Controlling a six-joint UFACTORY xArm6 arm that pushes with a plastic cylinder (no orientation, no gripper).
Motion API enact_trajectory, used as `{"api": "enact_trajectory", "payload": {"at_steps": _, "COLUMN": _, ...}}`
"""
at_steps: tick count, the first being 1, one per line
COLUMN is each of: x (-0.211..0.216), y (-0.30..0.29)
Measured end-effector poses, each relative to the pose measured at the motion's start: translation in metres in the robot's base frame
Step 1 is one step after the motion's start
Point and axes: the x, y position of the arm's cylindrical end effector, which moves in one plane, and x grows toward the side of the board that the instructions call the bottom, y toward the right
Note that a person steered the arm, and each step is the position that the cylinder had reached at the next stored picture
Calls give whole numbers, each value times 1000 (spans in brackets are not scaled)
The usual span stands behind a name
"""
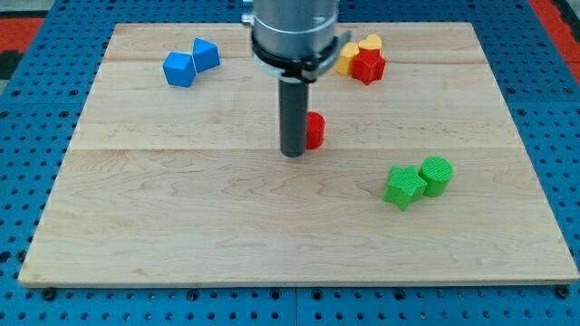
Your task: Push the red blocks into the yellow blocks
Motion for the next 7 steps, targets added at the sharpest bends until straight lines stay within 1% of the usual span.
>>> {"api": "enact_trajectory", "payload": {"at_steps": 1, "x": -59, "y": 56}}
{"api": "enact_trajectory", "payload": {"at_steps": 2, "x": -84, "y": 69}}
{"api": "enact_trajectory", "payload": {"at_steps": 3, "x": -47, "y": 88}}
{"api": "enact_trajectory", "payload": {"at_steps": 4, "x": -72, "y": 126}}
{"api": "enact_trajectory", "payload": {"at_steps": 5, "x": -109, "y": 113}}
{"api": "enact_trajectory", "payload": {"at_steps": 6, "x": -91, "y": 125}}
{"api": "enact_trajectory", "payload": {"at_steps": 7, "x": -59, "y": 78}}
